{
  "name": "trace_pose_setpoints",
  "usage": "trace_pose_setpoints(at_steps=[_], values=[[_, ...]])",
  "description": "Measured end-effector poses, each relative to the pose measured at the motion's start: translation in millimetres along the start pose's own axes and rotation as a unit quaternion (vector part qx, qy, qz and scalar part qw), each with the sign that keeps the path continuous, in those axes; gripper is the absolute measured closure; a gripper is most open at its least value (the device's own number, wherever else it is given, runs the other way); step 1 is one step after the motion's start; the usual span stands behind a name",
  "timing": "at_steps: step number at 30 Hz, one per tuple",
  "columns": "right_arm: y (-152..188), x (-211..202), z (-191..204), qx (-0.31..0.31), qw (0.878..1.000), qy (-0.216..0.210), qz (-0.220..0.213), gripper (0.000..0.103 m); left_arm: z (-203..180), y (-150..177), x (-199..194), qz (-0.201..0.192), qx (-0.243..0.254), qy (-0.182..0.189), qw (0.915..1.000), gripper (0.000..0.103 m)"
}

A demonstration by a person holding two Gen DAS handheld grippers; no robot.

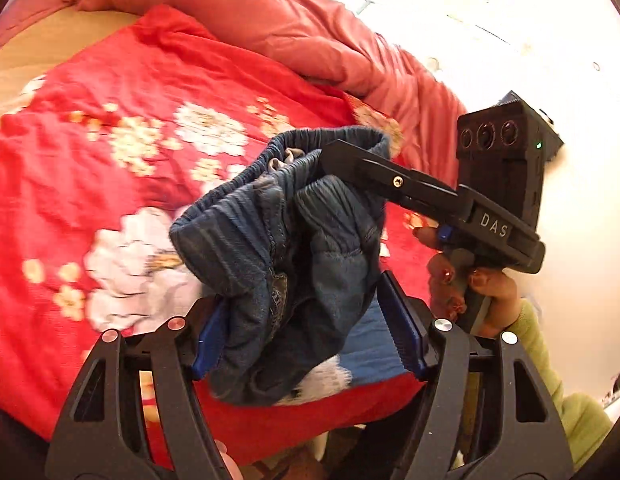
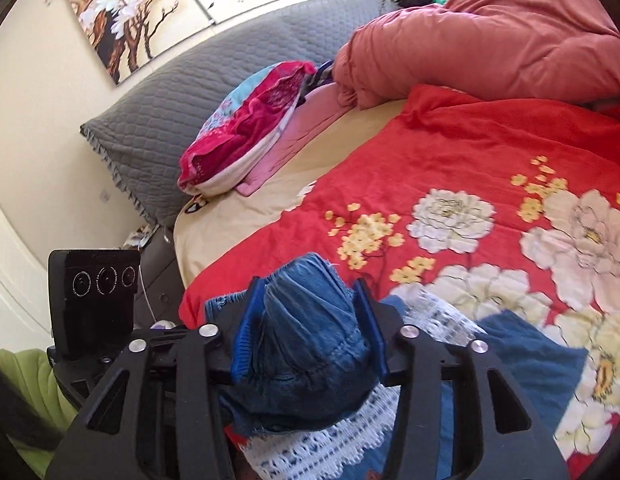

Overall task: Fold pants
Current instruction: 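Fold the waistband over toward the lace hem with the right gripper and release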

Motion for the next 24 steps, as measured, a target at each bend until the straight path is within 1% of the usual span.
trace_pose_setpoints(at_steps=[1,2,3,4,5,6,7,8,10,11,12,14,15,17,18,19,21,22,23,24], values=[[4,-9,-5,0.008,1.0,0.005,-0.008,0.045,-6,1,4,0.004,0.005,0.014,0.9999,0.042],[7,-16,-9,0.015,1.0,0.007,-0.017,0.042,-9,1,8,0.009,0.01,0.03,0.9995,0.042],[11,-23,-12,0.021,0.999,0.01,-0.025,0.036,-20,7,11,0.024,0.027,0.072,0.9967,0.036],[16,-33,-17,0.031,0.999,0.015,-0.037,0.033,-32,15,14,0.045,0.052,0.114,0.991,0.032],[21,-41,-21,0.04,0.998,0.024,-0.043,0.032,-38,23,15,0.048,0.078,0.123,0.9882,0.031],[26,-48,-25,0.047,0.997,0.031,-0.048,0.032,-41,26,15,0.046,0.094,0.11,0.9883,0.031],[32,-55,-27,0.052,0.996,0.037,-0.054,0.032,-40,28,15,0.045,0.102,0.089,0.9898,0.031],[38,-61,-29,0.056,0.996,0.051,-0.057,0.032,-35,27,14,0.04,0.095,0.074,0.992,0.031],[48,-68,-31,0.055,0.994,0.081,-0.05,0.029,-17,18,8,0.022,0.057,0.054,0.9967,0.031],[53,-68,-29,0.05,0.993,0.097,-0.044,0.028,-8,12,8,0.012,0.048,0.032,0.9983,0.031],[57,-66,-27,0.043,0.992,0.11,-0.037,0.027,-1,6,10,0.005,0.047,-0.015,0.9988,0.031],[63,-60,-22,0.031,0.992,0.124,-0.022,0.025,7,-5,21,0.0,0.056,-0.072,0.9958,0.031],[66,-55,-18,0.022,0.991,0.133,-0.011,0.024,8,-6,27,-0.001,0.071,-0.107,0.9917,0.031],[73,-43,-14,0.004,0.988,0.153,0.018,0.024,6,-1,39,0.001,0.102,-0.149,0.9835,0.031],[78,-38,-13,-0.006,0.985,0.171,0.036,0.024,7,3,44,0.007,0.113,-0.156,0.9813,0.031],[87,-31,-13,-0.023,0.977,0.201,0.064,0.024,6,9,48,0.015,0.124,-0.159,0.9794,0.031],[105,-23,-16,-0.041,0.966,0.233,0.101,0.023,7,23,53,0.031,0.141,-0.164,0.9759,0.031],[113,-20,-18,-0.04,0.965,0.238,0.107,0.022,8,30,58,0.038,0.15,-0.17,0.9733,0.031],[118,-20,-19,-0.037,0.966,0.235,0.106,0.022,11,38,61,0.038,0.154,-0.174,0.9719,0.031],[122,-21,-21,-0.029,0.967,0.232,0.105,0.022,14,42,63,0.039,0.152,-0.173,0.9723,0.031]])
Point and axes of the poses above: each gripper's, at about its wrist camera, not at the fingertips, and x roughly the way its jaws point, z to its left, y to its underside, the point moved 3 cm from there along x, roughly the way its jaws point, and after that the axes turned 6 degrees about -x, right-handed, at the moved point
